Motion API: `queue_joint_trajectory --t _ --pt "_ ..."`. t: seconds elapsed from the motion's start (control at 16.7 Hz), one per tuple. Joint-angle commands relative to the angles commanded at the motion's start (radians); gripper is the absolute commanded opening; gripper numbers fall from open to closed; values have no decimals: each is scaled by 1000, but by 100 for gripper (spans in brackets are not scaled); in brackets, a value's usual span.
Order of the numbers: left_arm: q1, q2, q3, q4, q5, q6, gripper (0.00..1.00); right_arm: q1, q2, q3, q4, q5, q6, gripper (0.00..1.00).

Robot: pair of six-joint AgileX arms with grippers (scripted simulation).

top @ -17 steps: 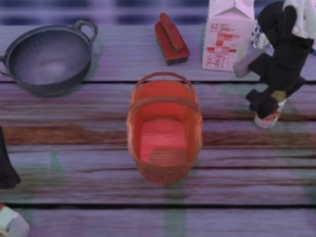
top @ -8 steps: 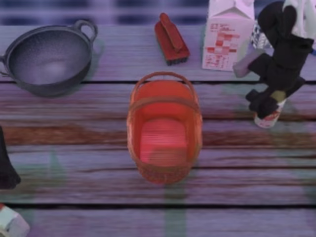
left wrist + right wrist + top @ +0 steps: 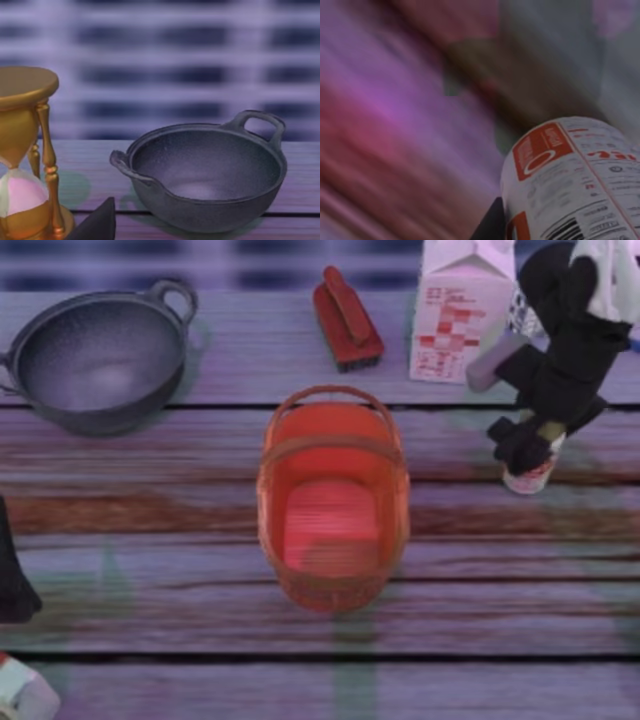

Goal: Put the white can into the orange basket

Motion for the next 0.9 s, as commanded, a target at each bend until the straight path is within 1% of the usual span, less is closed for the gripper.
queue_joint_trajectory --t 0.12,0.18,0.3,0.48,0.78,0.9 --pt "0 0 0 0 0 0 100 10 -5 -24 96 -62 27 0" --pt "0 0 0 0 0 0 100 14 -9 -39 159 -101 45 0" --pt "0 0 0 0 0 0 100 24 -18 -76 317 -194 91 0" --pt "0 0 0 0 0 0 100 41 -39 -146 608 -358 176 0" --pt "0 0 0 0 0 0 100 69 -96 -292 1146 -658 336 0" --pt "0 0 0 0 0 0 100 80 -126 -352 1346 -771 396 0"
